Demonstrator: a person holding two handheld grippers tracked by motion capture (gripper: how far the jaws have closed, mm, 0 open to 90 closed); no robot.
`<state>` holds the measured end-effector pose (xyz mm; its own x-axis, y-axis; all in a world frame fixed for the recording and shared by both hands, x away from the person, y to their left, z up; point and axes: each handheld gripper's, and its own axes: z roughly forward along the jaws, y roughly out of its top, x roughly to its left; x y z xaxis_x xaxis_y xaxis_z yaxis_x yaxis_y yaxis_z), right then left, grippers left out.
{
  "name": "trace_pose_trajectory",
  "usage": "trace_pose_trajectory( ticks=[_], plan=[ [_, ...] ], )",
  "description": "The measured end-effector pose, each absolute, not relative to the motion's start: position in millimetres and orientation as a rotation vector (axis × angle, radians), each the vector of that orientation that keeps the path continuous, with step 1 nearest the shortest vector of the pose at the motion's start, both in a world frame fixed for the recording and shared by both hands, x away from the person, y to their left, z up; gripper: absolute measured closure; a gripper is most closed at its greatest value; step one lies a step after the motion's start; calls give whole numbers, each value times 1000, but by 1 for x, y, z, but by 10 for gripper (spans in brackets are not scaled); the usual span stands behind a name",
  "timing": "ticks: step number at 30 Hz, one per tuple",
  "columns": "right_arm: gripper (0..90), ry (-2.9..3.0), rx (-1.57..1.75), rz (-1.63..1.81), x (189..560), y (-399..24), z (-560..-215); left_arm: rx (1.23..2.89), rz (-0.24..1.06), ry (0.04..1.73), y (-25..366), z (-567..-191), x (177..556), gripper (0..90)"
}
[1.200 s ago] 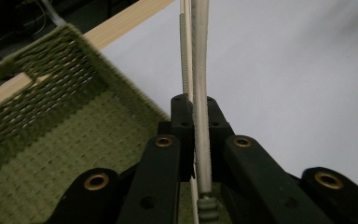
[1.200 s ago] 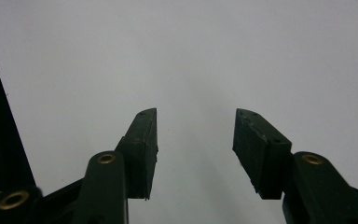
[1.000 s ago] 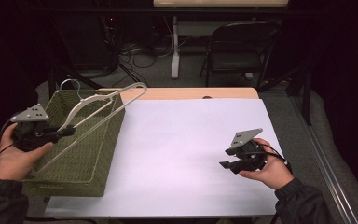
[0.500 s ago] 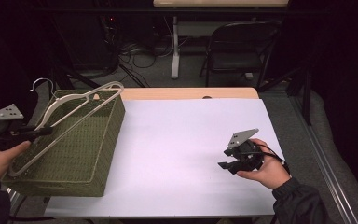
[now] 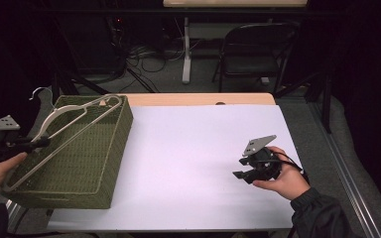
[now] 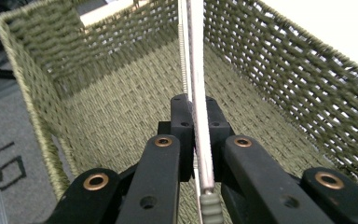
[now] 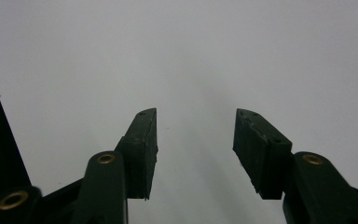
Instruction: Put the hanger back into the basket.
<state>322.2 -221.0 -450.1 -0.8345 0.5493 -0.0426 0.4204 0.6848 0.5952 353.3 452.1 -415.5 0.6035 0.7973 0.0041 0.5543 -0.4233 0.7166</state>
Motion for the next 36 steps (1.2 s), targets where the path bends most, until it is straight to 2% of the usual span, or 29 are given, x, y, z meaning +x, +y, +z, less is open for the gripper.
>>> trace_pose_trajectory(
  ticks=[9,14,19,24,26,30,36],
  plan=[
    [498,2671,798,879,326,-221,-458,2158,378,1092,448,-448,369,867],
    [499,2655,790,894,323,-218,-459,2154,380,1082,443,-459,376,866],
    [498,2658,791,885,321,-218,-456,2215,400,1141,444,-465,378,865],
    [498,2668,793,855,321,-220,-454,2372,403,1156,432,-474,382,842],
    [498,2667,785,873,321,-219,-455,2375,402,1162,431,-475,382,839],
    [498,2670,783,864,321,-219,-456,2308,425,1206,435,-472,381,785],
    [498,2666,798,876,322,-222,-460,2186,444,1221,442,-461,370,600]
  ],
)
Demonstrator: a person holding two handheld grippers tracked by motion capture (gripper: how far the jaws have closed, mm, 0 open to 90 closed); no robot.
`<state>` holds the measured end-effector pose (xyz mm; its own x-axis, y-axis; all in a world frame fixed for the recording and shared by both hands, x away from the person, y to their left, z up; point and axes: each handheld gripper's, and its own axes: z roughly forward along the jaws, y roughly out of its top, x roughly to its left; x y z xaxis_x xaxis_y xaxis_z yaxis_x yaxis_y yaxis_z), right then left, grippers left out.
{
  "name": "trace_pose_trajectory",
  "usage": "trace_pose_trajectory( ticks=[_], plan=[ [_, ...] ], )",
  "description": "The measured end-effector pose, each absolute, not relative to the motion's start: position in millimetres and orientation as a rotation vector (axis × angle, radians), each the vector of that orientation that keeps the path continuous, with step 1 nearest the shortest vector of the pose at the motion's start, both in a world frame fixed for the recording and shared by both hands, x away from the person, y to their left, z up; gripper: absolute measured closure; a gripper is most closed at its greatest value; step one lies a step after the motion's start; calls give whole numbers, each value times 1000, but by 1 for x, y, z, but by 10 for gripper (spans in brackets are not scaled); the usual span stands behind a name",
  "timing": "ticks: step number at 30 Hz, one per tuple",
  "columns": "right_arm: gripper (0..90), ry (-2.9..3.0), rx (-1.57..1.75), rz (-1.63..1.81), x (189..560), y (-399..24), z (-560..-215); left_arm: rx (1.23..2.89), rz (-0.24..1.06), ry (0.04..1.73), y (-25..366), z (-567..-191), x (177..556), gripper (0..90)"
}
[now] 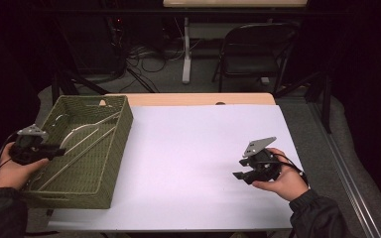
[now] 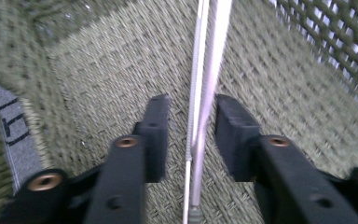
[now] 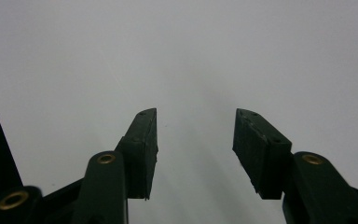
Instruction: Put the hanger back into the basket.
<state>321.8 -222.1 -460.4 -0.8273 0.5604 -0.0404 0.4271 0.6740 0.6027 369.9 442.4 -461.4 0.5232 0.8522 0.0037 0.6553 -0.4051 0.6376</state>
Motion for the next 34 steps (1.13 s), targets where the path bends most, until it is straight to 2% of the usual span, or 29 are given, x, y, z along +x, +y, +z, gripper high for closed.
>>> trace_pose_trajectory(
  ticks=[7,11,16,21,27,34],
  plan=[
    [497,2654,817,890,319,-227,-466,2108,497,1136,443,-435,343,537],
    [497,2627,824,923,315,-230,-469,2075,575,1059,435,-419,319,514],
    [499,2599,817,926,308,-235,-465,2000,570,1006,417,-400,287,486],
    [521,2552,806,970,298,-238,-466,2029,524,935,380,-396,257,458],
    [532,2529,857,976,284,-246,-473,2056,457,837,324,-411,234,458],
    [463,2377,918,1023,269,-267,-485,2025,282,673,250,-440,224,450]
  ],
)
